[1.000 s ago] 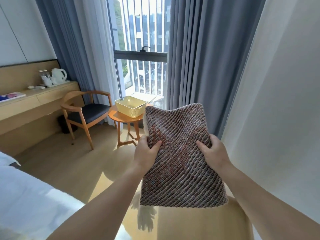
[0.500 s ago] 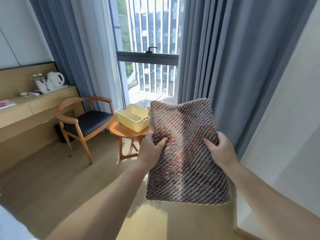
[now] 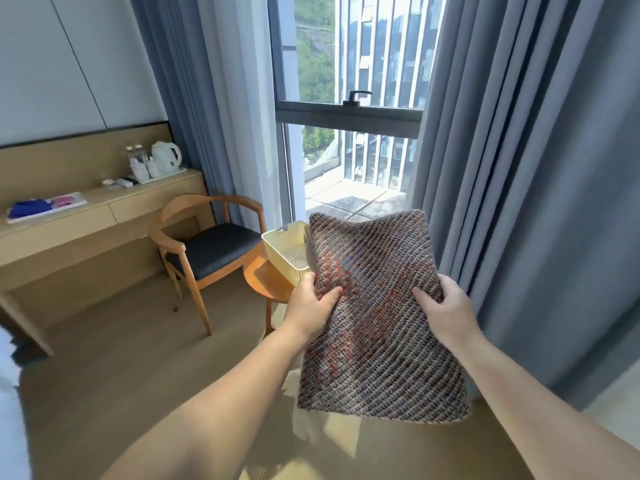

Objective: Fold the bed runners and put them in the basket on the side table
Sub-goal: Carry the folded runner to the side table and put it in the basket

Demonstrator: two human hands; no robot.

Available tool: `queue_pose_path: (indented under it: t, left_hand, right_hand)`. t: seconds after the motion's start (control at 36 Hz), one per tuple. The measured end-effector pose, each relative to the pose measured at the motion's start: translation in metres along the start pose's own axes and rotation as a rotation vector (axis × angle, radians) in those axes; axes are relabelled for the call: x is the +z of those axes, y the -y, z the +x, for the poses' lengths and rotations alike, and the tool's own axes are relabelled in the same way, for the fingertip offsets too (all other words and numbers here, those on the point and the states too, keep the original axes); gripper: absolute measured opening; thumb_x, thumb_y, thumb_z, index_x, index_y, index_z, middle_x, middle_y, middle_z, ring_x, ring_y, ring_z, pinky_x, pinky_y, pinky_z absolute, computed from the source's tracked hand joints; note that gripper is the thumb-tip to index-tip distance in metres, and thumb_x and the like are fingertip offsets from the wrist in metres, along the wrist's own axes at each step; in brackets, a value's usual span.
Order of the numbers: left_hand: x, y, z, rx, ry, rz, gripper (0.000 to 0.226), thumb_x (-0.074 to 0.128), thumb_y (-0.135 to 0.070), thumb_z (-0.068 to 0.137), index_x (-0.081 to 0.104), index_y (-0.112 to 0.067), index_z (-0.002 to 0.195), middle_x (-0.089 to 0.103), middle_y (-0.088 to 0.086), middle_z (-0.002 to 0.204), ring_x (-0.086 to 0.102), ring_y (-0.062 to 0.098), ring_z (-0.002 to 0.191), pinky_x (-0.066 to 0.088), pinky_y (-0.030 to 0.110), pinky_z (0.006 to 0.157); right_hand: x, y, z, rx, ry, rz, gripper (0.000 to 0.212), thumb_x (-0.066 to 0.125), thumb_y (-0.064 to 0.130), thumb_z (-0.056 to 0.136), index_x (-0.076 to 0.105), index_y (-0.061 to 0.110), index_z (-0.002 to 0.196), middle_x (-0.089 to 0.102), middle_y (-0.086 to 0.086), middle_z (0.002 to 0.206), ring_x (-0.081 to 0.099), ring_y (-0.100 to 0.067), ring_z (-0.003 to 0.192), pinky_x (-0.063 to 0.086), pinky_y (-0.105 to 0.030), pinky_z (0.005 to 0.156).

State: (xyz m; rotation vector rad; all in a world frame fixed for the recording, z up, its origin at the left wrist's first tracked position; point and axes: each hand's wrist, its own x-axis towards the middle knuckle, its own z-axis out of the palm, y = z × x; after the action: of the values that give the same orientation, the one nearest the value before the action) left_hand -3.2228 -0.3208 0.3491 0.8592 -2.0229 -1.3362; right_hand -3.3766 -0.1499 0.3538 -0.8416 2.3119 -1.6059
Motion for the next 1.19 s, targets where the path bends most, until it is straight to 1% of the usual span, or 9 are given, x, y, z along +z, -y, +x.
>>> queue_pose_path:
  t: [0.06,0.14,0.28,0.53,0.69,0.81,0.89,0.97,1.19]
  left_hand:
    - [0.013,-0.005,0.023,-0.015,-0.004,0.014,0.032,0.068,-0.024,0.087,0.047,-0.019,0.11,0.063,-0.002,0.107,0.061,0.014,0.099,0.049,0.036,0.091]
    - [0.029,-0.01,0.057,-0.022,-0.041,0.038,0.04,0.067,-0.026,0.088,0.047,-0.011,0.119,0.059,0.0,0.11,0.058,0.018,0.105,0.044,0.029,0.089]
    - [0.049,-0.012,0.101,-0.091,-0.035,0.033,0.044,0.063,-0.026,0.091,0.042,-0.011,0.126,0.056,-0.001,0.113,0.054,0.014,0.101,0.043,0.026,0.085]
    - [0.061,0.013,0.201,-0.115,-0.045,0.073,0.038,0.064,-0.028,0.089,0.045,-0.014,0.119,0.058,-0.001,0.113,0.056,0.014,0.101,0.045,0.028,0.085]
    - [0.051,0.035,0.302,-0.121,-0.047,0.056,0.044,0.065,-0.034,0.087,0.048,-0.016,0.124,0.061,-0.001,0.118,0.059,0.016,0.107,0.049,0.037,0.093]
    - [0.037,0.051,0.38,-0.12,-0.059,0.042,0.047,0.066,-0.036,0.086,0.047,-0.017,0.124,0.062,0.0,0.119,0.06,0.016,0.107,0.049,0.043,0.096]
    - [0.025,0.059,0.434,-0.112,-0.076,0.044,0.038,0.066,-0.031,0.086,0.05,-0.017,0.116,0.063,0.001,0.114,0.061,0.017,0.104,0.049,0.044,0.095]
    - [0.011,0.063,0.483,-0.105,-0.058,0.043,0.03,0.065,-0.027,0.088,0.047,-0.02,0.111,0.062,0.0,0.112,0.06,0.018,0.105,0.049,0.039,0.094]
    - [-0.012,0.084,0.583,-0.131,-0.122,0.071,0.038,0.063,-0.026,0.09,0.047,-0.012,0.121,0.056,-0.002,0.111,0.056,0.014,0.101,0.045,0.029,0.085]
  right_hand:
    - [-0.005,-0.005,0.033,0.004,0.038,0.007,0.024,0.06,0.027,0.094,0.056,0.023,0.118,0.064,0.012,0.099,0.062,-0.005,0.088,0.049,-0.023,0.075]
    - [-0.012,-0.011,0.082,-0.009,0.073,-0.028,0.028,0.06,0.029,0.094,0.057,0.022,0.12,0.067,0.007,0.106,0.064,-0.013,0.096,0.053,-0.033,0.084]
    - [-0.008,-0.02,0.143,-0.016,0.141,-0.054,0.025,0.058,0.029,0.095,0.057,0.024,0.12,0.063,0.011,0.103,0.059,-0.01,0.094,0.044,-0.025,0.079]
    - [0.028,-0.037,0.243,-0.001,0.171,-0.087,0.03,0.058,0.023,0.094,0.058,0.017,0.124,0.061,0.005,0.106,0.057,-0.015,0.098,0.041,-0.025,0.084]
    - [0.07,-0.038,0.336,-0.056,0.163,-0.172,0.023,0.061,0.024,0.092,0.061,0.016,0.114,0.063,0.004,0.097,0.059,-0.015,0.092,0.04,-0.026,0.076]
    - [0.107,-0.026,0.402,-0.067,0.146,-0.161,0.013,0.06,0.017,0.092,0.059,0.021,0.105,0.062,0.005,0.091,0.056,-0.012,0.084,0.036,-0.014,0.062]
    - [0.137,-0.018,0.452,-0.051,0.138,-0.173,0.022,0.062,0.02,0.091,0.061,0.019,0.113,0.062,0.004,0.093,0.058,-0.015,0.088,0.037,-0.022,0.072]
    - [0.165,-0.011,0.497,-0.041,0.116,-0.168,0.026,0.063,0.02,0.091,0.06,0.018,0.117,0.062,0.004,0.094,0.056,-0.015,0.087,0.034,-0.023,0.072]
    - [0.232,-0.015,0.603,-0.046,0.176,-0.117,0.023,0.064,0.014,0.09,0.062,0.011,0.112,0.066,-0.004,0.097,0.061,-0.02,0.089,0.039,-0.023,0.073]
